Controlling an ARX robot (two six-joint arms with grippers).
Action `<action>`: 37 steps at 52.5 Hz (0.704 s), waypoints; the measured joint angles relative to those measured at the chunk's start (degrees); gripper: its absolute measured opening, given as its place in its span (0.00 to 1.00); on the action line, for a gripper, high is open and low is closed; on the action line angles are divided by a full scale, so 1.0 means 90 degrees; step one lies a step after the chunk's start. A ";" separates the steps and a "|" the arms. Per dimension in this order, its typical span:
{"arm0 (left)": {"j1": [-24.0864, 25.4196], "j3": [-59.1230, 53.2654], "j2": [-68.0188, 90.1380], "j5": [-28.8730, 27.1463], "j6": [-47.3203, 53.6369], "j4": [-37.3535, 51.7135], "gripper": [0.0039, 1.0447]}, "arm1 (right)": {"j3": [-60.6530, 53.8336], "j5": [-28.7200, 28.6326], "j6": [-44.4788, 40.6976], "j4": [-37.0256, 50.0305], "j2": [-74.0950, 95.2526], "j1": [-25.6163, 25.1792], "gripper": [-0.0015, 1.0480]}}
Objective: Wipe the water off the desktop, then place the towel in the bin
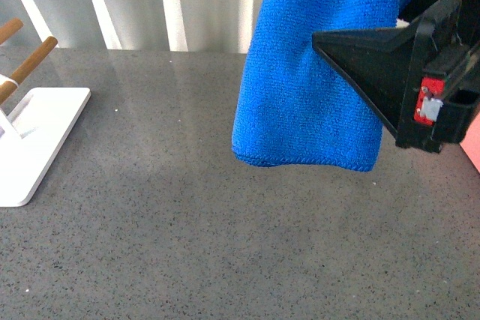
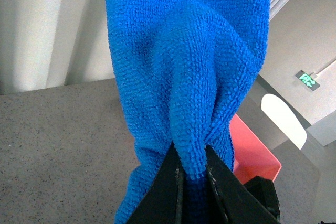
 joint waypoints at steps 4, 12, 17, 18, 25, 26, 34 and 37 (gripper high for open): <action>0.0000 0.0000 0.0000 -0.0002 -0.0007 -0.0019 0.04 | 0.0107 0.0070 0.0022 0.0068 0.0056 0.0000 0.80; 0.0012 0.0000 0.0000 0.0019 -0.0034 -0.0041 0.04 | 0.0199 0.0100 0.0044 0.0080 0.0092 0.0007 0.55; 0.0019 0.0000 0.0000 0.0032 -0.0036 -0.0044 0.04 | 0.0199 0.0097 0.0073 0.0117 0.0092 0.0007 0.43; 0.0022 0.0000 0.0000 0.0034 -0.0036 -0.0046 0.04 | 0.0202 0.0097 0.0090 0.0129 0.0092 0.0007 0.39; 0.0032 0.0000 0.0002 0.0039 -0.0044 -0.0078 0.04 | 0.0206 0.0100 0.0158 0.0168 0.0092 -0.0022 0.19; 0.0034 0.0000 0.0000 0.0039 -0.0051 -0.0078 0.04 | 0.0206 0.0100 0.0168 0.0170 0.0092 -0.0029 0.16; 0.0049 0.0000 0.0000 0.0041 -0.0092 -0.0097 0.04 | 0.0209 0.0083 0.0231 0.0182 0.0090 -0.0100 0.04; 0.0051 0.0000 0.0002 0.0041 -0.0104 -0.0107 0.04 | 0.0209 0.0073 0.0250 0.0182 0.0090 -0.0129 0.04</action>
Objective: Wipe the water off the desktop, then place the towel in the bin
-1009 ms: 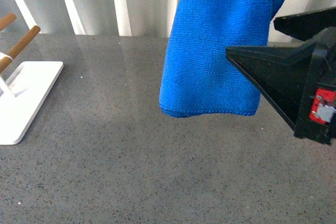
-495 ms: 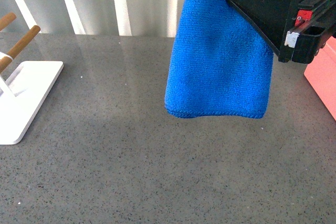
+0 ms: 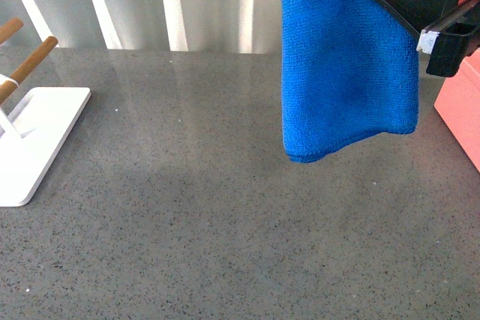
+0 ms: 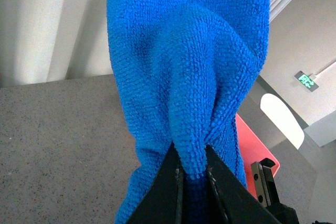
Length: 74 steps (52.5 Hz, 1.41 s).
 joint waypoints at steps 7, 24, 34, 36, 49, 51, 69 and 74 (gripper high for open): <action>0.0017 0.0000 -0.0002 -0.0002 -0.0022 -0.0027 0.04 | 0.0002 -0.0005 0.0066 0.0000 -0.0027 -0.0090 0.04; 0.0284 0.0000 -0.0039 0.0146 -0.0163 -0.0104 0.36 | 0.0124 -0.0005 0.0206 -0.0151 -0.0245 -0.0386 0.04; 0.0741 -0.0146 -0.0226 0.0262 -0.0209 -0.0056 0.62 | 0.0175 -0.0039 0.0376 -0.0223 -0.0355 -0.0590 0.04; 0.0954 -0.0274 -0.0340 0.0284 -0.0192 -0.0073 0.71 | 0.0177 -0.0012 0.0406 -0.0328 -0.0396 -0.0658 0.04; 0.2110 -0.2387 -0.1991 0.0906 0.0418 -0.0044 0.94 | 0.0177 0.0000 0.0457 -0.0780 -0.0714 -0.1027 0.04; 0.2276 -0.2676 -0.2293 0.1047 0.0563 -0.0100 0.94 | 0.0177 -0.0005 0.0454 -0.0818 -0.0714 -0.1066 0.04; 0.5236 -0.4631 -0.4512 0.2727 0.0996 -0.0920 0.94 | 0.0177 0.0051 0.0461 -0.0916 -0.0678 -0.1226 0.04; 0.5173 -0.5197 -0.4753 0.1095 0.1591 0.0381 0.82 | 0.0177 0.0056 0.0459 -0.0957 -0.0678 -0.1178 0.04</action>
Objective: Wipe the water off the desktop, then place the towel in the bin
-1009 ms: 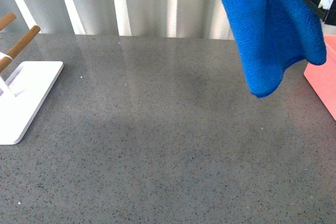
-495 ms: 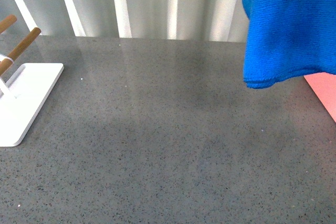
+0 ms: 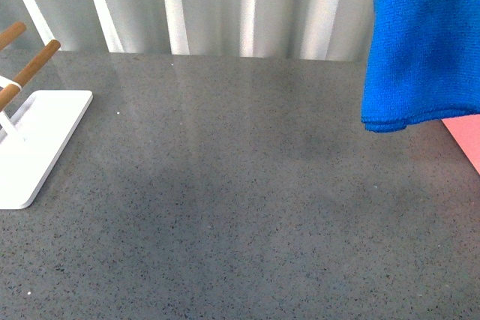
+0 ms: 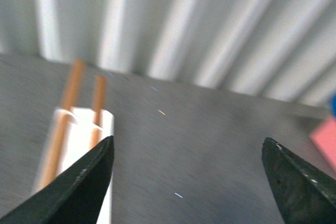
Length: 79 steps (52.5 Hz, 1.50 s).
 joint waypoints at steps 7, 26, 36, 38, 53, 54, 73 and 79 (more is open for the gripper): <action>-0.0418 -0.0687 -0.0447 -0.1545 0.0670 0.1064 0.61 | 0.0000 0.0063 -0.0036 -0.0085 0.0000 0.0024 0.04; -0.1202 -0.1574 -0.1780 -0.2414 0.0974 0.0661 0.03 | 0.0000 0.0053 -0.0046 -0.0100 -0.0002 -0.0007 0.04; -0.1877 -0.1872 -0.2599 -0.3194 0.0991 0.0126 0.03 | 0.0000 0.0024 -0.0046 -0.0143 -0.0107 -0.0051 0.04; -0.1977 -0.1911 -0.2730 -0.3223 0.0991 0.0039 0.03 | 0.0000 0.0019 -0.0049 -0.0160 -0.0112 -0.0063 0.04; -0.2052 -0.2115 -0.3487 -0.3247 0.0996 -0.0333 0.03 | -0.0027 0.0068 -0.0075 -0.0211 -0.0112 0.0012 0.04; -0.2052 -0.2115 -0.3519 -0.3247 0.0996 -0.0367 0.03 | -0.0027 0.0070 -0.0075 -0.0211 -0.0112 0.0017 0.04; -0.2052 -0.2118 -0.4403 -0.3247 0.0996 -0.1217 0.03 | -0.0070 0.0126 -0.0112 -0.0214 -0.0112 0.0107 0.04; -0.2052 -0.2118 -0.4636 -0.3247 0.0996 -0.1450 0.03 | -0.0070 0.0143 -0.0117 -0.0248 -0.0112 0.0112 0.04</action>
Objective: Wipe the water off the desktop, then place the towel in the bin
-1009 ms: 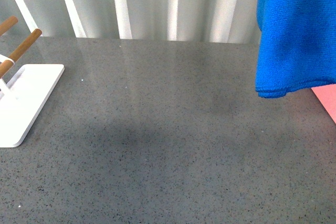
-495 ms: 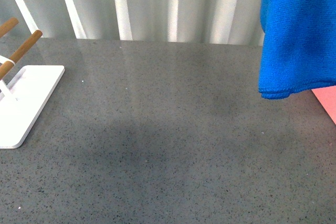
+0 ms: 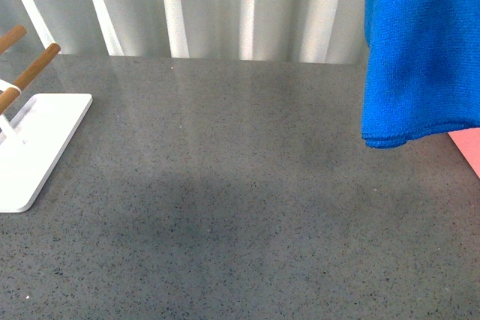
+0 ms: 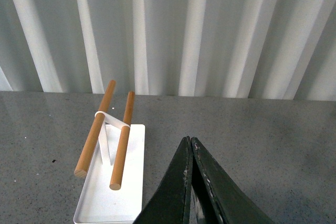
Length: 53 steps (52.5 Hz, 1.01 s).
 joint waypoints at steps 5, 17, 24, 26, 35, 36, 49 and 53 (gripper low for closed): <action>0.0000 0.0000 -0.0168 0.0000 0.0000 -0.0175 0.03 | 0.0000 0.0000 -0.0002 -0.0027 0.0000 0.0000 0.04; 0.0000 0.0002 -0.1226 0.0002 0.0002 -0.1440 0.03 | 0.0000 0.0073 -0.0036 -0.0068 0.0002 0.0010 0.04; 0.0000 0.0002 -0.1474 0.0002 0.0002 -0.1511 0.03 | 0.0007 0.0148 -0.0070 -0.0194 0.0005 0.0032 0.04; 0.0000 0.0002 -0.1477 0.0002 0.0002 -0.1520 0.03 | 0.0041 0.0262 -0.0075 -0.0355 0.0036 0.0049 0.04; 0.0000 0.0002 -0.1479 0.0002 0.0000 -0.1525 0.35 | 0.0716 0.1253 -0.0073 -0.2055 0.0976 0.0158 0.04; 0.0000 0.0002 -0.1477 0.0002 0.0000 -0.1525 0.39 | 0.0748 0.1260 -0.0066 -0.2132 0.1039 0.0160 0.04; 0.0000 0.0002 -0.1479 0.0002 0.0000 -0.1525 0.75 | 0.0947 0.1452 -0.0267 -0.2635 0.2193 0.0362 0.04; 0.0000 0.0002 -0.1479 0.0005 0.0000 -0.1525 0.85 | 0.1124 0.1411 -0.0355 -0.2645 0.2599 0.0376 0.04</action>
